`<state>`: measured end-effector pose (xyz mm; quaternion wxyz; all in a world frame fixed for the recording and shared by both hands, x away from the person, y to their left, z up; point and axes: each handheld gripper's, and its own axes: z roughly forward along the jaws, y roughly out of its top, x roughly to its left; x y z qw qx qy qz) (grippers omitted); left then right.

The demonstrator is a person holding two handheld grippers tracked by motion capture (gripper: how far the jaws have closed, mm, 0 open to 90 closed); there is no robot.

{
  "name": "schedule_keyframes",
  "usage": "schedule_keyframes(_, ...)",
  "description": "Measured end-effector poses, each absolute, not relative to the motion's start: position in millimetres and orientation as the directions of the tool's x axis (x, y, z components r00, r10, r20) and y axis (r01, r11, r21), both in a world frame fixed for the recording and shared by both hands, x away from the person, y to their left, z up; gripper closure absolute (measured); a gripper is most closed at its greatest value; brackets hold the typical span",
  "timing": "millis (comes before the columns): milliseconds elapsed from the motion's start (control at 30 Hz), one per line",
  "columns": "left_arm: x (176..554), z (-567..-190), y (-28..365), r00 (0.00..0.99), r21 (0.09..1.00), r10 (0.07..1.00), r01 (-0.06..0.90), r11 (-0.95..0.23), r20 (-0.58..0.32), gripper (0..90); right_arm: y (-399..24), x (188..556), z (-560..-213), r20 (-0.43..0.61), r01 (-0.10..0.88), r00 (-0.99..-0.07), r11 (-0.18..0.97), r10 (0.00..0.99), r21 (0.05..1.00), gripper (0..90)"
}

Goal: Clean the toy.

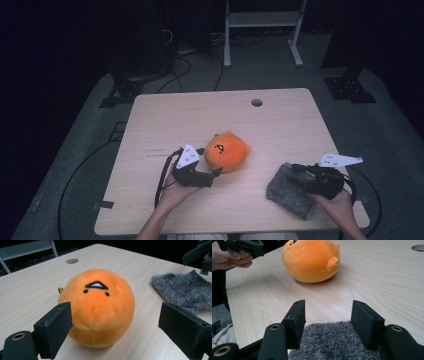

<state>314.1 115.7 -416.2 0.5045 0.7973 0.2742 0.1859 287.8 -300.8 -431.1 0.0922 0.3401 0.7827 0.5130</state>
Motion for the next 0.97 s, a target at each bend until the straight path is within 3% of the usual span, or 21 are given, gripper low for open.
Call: schedule_keyframes(967, 284.7, -439.3, 157.4, 0.76, 0.908, 0.65, 0.279, -0.312, -0.011, 9.8, -302.1, 284.4, -434.4, 0.2, 0.426, -0.755, 0.234, 0.625, 0.874, 43.2)
